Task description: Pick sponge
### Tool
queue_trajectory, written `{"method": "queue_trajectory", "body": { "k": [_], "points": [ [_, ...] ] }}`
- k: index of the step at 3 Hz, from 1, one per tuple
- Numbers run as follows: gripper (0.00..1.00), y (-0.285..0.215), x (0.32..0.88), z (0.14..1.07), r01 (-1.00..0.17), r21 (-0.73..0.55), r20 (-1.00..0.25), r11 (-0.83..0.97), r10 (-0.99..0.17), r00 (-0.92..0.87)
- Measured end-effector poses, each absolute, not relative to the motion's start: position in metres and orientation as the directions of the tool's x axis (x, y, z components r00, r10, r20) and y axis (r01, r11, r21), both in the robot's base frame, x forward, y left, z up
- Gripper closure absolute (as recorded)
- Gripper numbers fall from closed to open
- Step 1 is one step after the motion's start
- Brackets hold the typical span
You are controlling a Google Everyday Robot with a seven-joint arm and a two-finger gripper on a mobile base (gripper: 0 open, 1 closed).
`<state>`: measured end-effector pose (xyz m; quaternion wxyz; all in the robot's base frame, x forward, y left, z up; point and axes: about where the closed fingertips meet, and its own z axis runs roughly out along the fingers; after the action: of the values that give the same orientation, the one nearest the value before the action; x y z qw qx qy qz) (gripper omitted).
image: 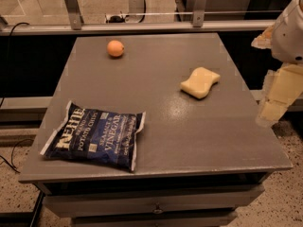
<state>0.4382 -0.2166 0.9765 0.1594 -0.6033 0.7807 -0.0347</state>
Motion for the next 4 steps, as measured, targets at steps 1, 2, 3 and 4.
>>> {"method": "queue_trajectory", "body": {
  "k": [1,2,3,4],
  "points": [
    [0.00,-0.217,0.438,0.977,-0.931,-0.247,-0.207,0.270,-0.953,-0.221],
    [0.00,-0.214,0.462,0.966,-0.928,-0.246,-0.267,0.281,-0.940,-0.214],
    [0.00,-0.202,0.517,0.934,-0.919,-0.222,-0.388,0.326,-0.894,-0.223],
    [0.00,-0.186,0.569,0.899,-0.898,-0.191,-0.479,0.395,-0.836,-0.266]
  ]
}}
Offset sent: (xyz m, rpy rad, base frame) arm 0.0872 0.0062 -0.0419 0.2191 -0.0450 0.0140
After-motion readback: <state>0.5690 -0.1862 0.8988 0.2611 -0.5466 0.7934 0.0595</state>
